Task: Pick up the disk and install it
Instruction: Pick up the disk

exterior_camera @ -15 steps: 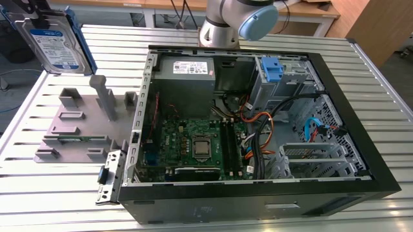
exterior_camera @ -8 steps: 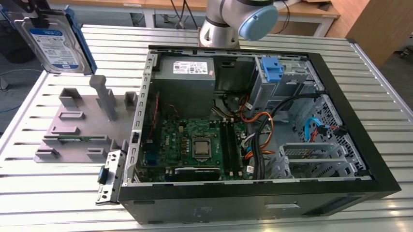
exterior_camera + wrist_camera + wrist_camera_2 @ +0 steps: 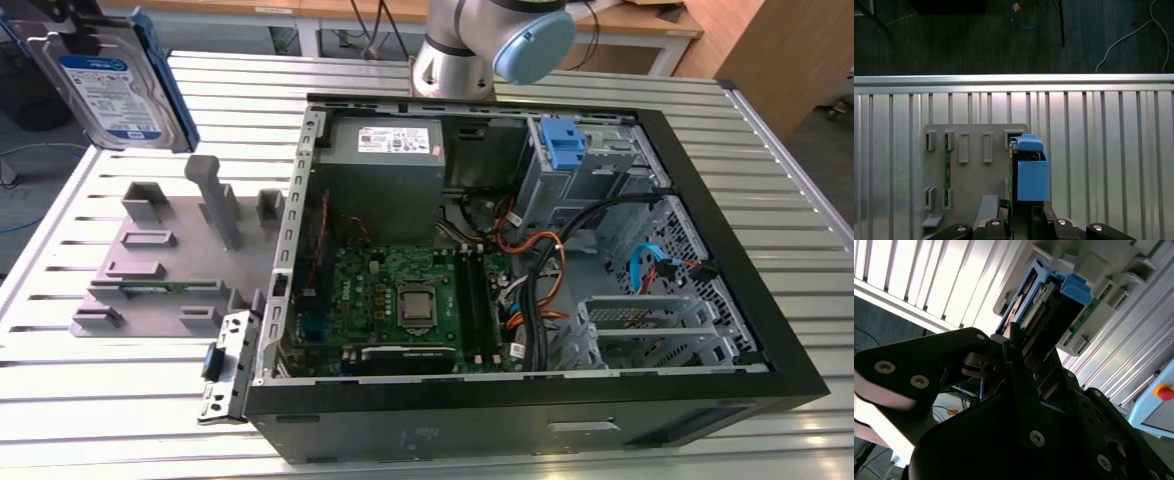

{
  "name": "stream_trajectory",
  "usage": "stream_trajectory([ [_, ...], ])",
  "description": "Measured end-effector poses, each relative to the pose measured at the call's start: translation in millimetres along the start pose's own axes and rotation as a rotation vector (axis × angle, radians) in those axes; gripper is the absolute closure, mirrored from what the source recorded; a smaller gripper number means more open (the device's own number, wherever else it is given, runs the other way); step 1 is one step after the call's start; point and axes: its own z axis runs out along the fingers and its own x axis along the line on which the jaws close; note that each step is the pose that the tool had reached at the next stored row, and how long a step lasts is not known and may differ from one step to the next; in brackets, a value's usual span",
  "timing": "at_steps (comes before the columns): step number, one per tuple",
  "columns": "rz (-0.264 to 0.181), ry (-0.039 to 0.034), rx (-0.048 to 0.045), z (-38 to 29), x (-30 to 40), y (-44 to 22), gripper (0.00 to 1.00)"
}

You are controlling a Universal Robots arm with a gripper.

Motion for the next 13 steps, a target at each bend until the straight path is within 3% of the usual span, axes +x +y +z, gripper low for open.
stream_trajectory([
  [13,0.0,0.0,0.0,-6.9,-0.4,0.2,0.65],
])
